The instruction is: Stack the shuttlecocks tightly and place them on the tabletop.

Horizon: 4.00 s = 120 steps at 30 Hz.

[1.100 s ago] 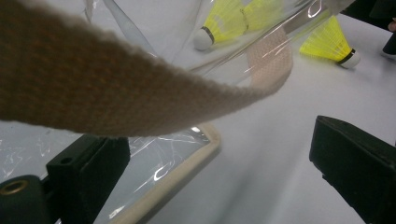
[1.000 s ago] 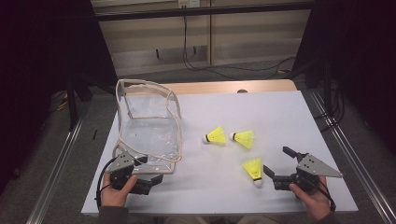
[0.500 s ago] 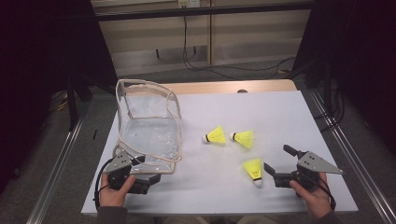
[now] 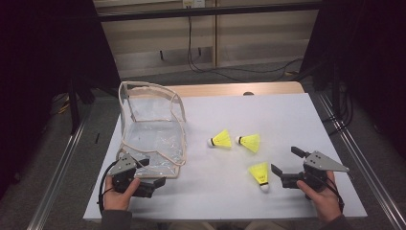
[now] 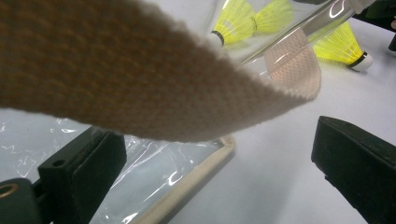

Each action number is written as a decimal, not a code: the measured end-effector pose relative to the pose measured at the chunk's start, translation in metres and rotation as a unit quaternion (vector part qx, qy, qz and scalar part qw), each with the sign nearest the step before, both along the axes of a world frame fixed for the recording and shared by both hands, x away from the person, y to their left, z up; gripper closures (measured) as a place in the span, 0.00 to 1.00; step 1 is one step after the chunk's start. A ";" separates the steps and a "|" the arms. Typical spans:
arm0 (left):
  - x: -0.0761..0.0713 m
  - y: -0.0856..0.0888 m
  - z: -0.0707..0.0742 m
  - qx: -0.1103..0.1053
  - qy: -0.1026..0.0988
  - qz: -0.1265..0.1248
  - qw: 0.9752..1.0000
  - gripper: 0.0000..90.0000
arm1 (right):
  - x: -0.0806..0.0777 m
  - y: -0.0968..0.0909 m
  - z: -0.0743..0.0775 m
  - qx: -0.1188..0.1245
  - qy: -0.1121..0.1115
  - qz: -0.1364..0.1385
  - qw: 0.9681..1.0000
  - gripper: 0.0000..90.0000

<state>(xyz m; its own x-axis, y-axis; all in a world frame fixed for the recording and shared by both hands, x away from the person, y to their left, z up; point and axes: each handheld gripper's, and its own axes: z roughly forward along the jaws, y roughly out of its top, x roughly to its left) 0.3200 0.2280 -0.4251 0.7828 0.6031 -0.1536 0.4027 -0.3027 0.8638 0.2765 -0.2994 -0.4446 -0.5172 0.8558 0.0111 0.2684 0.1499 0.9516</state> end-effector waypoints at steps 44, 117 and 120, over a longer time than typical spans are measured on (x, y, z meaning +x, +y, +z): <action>0.000 -0.002 -0.001 0.001 -0.001 0.006 1.000 0.03 | 0.054 0.010 0.012 0.003 0.054 -0.014 0.998 0.03; 0.003 -0.004 0.000 0.006 0.003 0.008 1.000 0.02 | 0.088 0.034 0.008 0.008 0.120 0.015 0.993 0.25; 0.003 -0.005 0.000 0.004 0.003 0.007 1.000 0.02 | 0.089 0.035 0.008 0.005 0.122 0.016 0.992 0.27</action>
